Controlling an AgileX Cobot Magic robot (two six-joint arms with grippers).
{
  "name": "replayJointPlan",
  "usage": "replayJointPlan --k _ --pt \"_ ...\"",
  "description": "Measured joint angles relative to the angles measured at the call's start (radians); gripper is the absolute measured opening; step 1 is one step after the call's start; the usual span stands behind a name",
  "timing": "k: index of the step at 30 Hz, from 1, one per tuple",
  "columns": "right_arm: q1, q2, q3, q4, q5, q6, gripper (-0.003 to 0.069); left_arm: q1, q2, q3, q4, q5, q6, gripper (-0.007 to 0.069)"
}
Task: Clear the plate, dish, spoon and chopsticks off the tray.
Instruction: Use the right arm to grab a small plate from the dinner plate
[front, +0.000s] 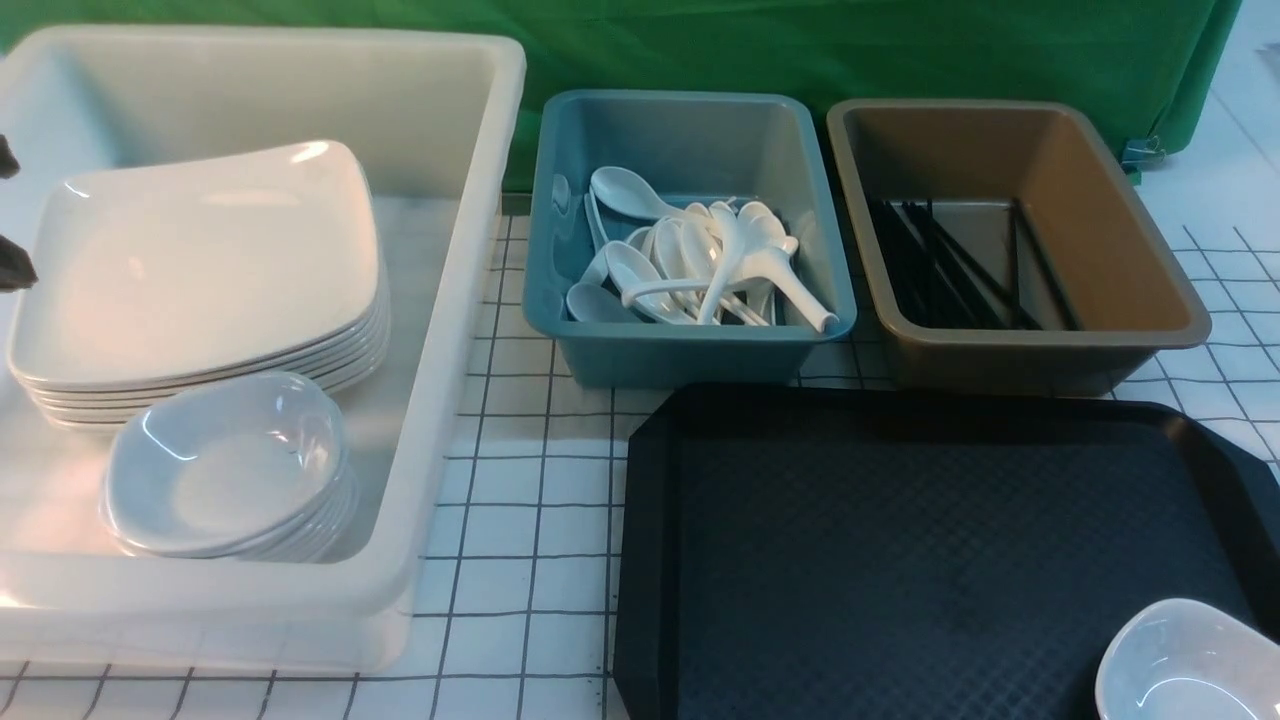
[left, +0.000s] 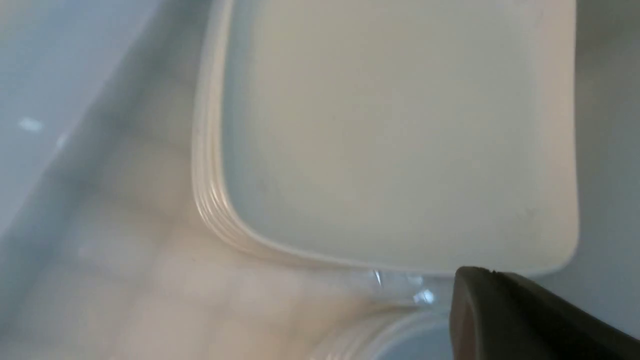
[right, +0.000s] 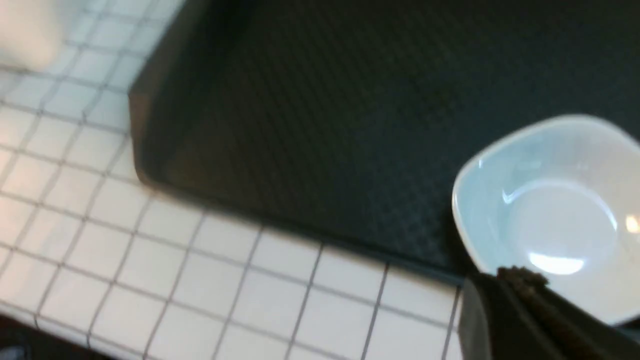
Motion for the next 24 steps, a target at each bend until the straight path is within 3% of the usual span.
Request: replayJointPlan --k 7,13,18,22,24 --pt "0.0 0.186 -0.001 -0.056 0.114 0.024 0.003 -0.012 -0.087 0.0 -0.046 0.3 0.084 -0.0006" --pt "0.0 0.352 -0.001 -0.102 0.146 0.027 0.003 -0.116 -0.24 0.008 -0.084 0.334 0.096 -0.0003" --pt "0.0 0.433 -0.002 -0.104 0.074 0.011 0.0041 -0.234 -0.325 0.023 -0.099 0.342 0.095 -0.0003" --pt "0.0 0.536 -0.002 -0.067 -0.008 -0.089 0.0164 -0.365 -0.364 0.043 -0.104 0.343 0.095 -0.0003" --pt "0.008 0.601 -0.002 -0.036 -0.043 -0.125 0.0296 -0.421 -0.364 0.049 -0.104 0.344 0.092 -0.0003"
